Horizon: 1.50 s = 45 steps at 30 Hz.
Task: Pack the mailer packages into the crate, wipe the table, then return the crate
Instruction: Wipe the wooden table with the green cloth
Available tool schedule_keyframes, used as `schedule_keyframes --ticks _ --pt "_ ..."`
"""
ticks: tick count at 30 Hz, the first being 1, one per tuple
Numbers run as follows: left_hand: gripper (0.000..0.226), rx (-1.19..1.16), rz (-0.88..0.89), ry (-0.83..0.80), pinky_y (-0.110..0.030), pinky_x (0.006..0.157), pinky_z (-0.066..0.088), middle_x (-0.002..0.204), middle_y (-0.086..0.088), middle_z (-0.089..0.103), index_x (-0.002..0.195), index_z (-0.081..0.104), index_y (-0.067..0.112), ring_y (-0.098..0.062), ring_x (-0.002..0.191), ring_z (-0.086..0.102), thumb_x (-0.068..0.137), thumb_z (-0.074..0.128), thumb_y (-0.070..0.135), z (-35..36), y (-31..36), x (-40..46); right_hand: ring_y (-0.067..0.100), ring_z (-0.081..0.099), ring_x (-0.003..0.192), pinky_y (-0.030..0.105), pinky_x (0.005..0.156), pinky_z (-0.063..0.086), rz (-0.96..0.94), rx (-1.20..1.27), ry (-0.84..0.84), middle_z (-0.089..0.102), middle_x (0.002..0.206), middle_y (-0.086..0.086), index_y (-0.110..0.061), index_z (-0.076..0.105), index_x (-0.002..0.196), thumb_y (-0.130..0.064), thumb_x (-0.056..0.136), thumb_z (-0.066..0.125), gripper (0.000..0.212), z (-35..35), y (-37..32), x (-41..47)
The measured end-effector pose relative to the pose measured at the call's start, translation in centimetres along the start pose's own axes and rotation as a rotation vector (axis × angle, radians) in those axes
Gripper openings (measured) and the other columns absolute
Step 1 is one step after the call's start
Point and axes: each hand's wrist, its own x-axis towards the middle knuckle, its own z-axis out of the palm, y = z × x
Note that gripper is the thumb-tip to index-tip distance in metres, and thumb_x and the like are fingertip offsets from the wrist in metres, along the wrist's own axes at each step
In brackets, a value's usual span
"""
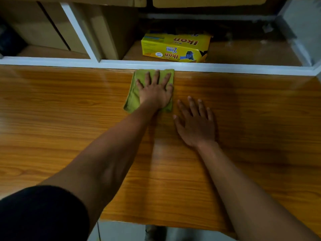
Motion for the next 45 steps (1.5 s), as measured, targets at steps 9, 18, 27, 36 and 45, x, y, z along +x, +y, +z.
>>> schedule_keyframes --ticks 9,18,27,36,45 --pt "0.059 0.019 0.09 0.093 -0.073 0.123 0.002 0.178 0.005 0.002 0.165 0.002 0.054 -0.035 0.164 -0.002 0.108 0.012 0.064 2.3 -1.8 -11.3 0.028 -0.006 0.164 0.061 0.129 0.003 0.031 0.003 0.062 -0.006 0.178 -0.004 -0.047 0.0 0.166 -0.07 0.105 0.009 0.066 0.1 0.7 3.2" --pt "0.062 0.017 0.053 0.099 -0.075 0.122 -0.001 0.179 0.0 0.004 0.167 0.005 0.049 -0.037 0.164 -0.005 0.107 0.013 0.064 0.9 -0.1 -3.3 0.026 -0.003 0.164 0.058 0.129 0.005 0.043 -0.007 0.094 -0.001 0.178 -0.005 -0.046 0.006 0.167 -0.067 0.106 0.014 0.065 0.0 0.9 3.2" --pt "0.061 0.017 0.108 0.039 -0.075 0.122 -0.002 0.179 0.003 0.001 0.165 0.004 0.054 -0.035 0.164 -0.005 0.105 0.012 0.065 1.0 1.1 -0.4 0.024 0.0 0.164 0.058 0.129 0.006 0.047 -0.011 0.137 0.002 0.178 -0.006 -0.046 0.012 0.167 -0.058 0.108 0.016 0.06 0.6 1.2 3.0" --pt "0.062 0.021 0.074 0.089 -0.074 0.123 0.0 0.179 0.004 0.004 0.165 0.005 0.053 -0.034 0.164 -0.002 0.105 0.014 0.065 2.3 1.3 -7.1 0.025 -0.001 0.164 0.058 0.129 0.002 0.035 0.038 0.116 0.002 0.178 -0.004 -0.043 0.013 0.167 -0.053 0.106 0.012 0.062 0.2 1.3 2.7" --pt "0.062 0.025 -0.019 0.061 -0.075 0.122 0.0 0.179 0.003 0.002 0.165 0.001 0.053 -0.036 0.164 -0.005 0.106 0.01 0.065 2.2 3.8 -8.0 0.023 -0.01 0.163 0.056 0.13 -0.003 -0.007 0.05 0.031 -0.006 0.178 -0.007 -0.044 0.005 0.168 -0.055 0.11 0.014 0.059 -0.8 4.2 -1.6"
